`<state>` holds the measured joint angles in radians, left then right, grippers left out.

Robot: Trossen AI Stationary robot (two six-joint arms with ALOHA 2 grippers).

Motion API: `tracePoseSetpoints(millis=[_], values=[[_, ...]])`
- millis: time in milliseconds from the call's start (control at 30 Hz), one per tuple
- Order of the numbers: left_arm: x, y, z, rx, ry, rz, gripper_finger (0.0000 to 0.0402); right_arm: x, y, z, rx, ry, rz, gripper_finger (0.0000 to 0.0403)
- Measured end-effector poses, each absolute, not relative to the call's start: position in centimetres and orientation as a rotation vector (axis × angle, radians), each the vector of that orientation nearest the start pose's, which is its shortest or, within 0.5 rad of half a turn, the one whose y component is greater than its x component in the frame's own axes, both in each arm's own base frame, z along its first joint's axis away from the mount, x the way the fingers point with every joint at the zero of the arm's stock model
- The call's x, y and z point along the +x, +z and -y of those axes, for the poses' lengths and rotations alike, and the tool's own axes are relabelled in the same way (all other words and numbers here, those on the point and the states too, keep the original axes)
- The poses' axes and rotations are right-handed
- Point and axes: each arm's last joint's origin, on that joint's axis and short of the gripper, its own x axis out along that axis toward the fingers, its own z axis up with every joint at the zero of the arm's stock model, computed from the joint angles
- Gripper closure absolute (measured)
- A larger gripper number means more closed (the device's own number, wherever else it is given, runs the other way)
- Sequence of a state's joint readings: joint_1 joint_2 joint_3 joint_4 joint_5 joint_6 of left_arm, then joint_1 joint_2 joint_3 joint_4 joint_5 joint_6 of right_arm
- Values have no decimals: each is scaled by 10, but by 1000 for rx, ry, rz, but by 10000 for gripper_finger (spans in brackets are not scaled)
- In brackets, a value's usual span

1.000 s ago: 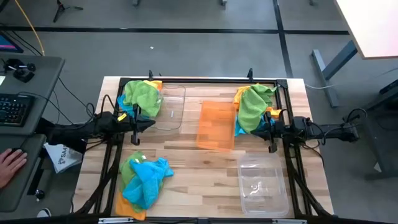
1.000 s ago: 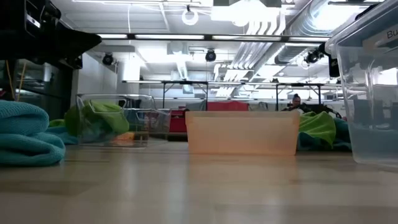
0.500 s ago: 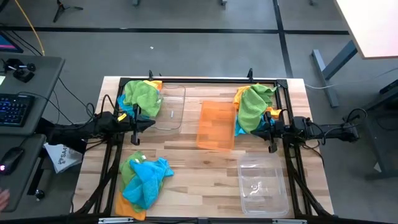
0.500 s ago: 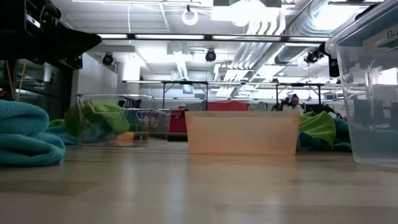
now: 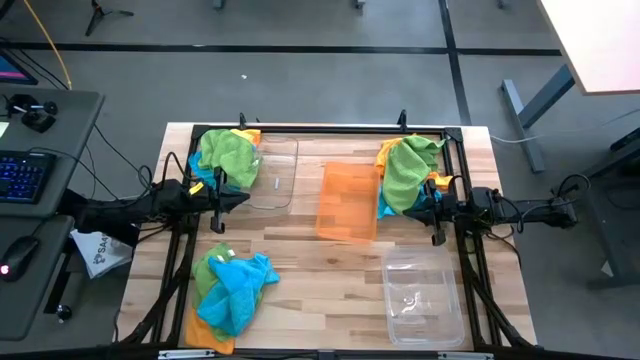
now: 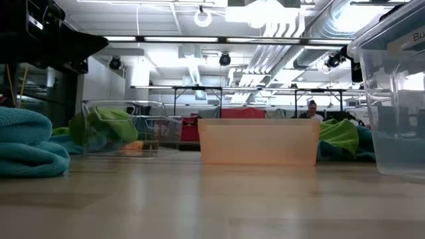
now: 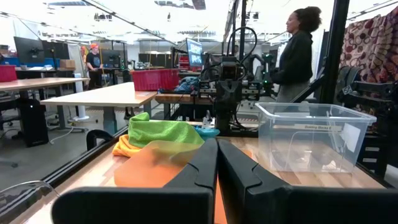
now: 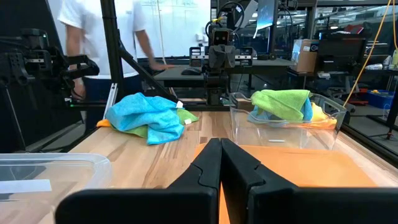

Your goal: Sort microfiber towel by color & place in baskets

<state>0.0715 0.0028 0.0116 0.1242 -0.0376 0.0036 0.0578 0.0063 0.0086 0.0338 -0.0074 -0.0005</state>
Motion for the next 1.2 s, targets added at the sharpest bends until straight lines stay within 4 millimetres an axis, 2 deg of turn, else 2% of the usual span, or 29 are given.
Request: tracePoseSetpoints(millis=[1200], values=[[96,179,-8,-20,107,134,401,97,169,-6,1,65,36,402]])
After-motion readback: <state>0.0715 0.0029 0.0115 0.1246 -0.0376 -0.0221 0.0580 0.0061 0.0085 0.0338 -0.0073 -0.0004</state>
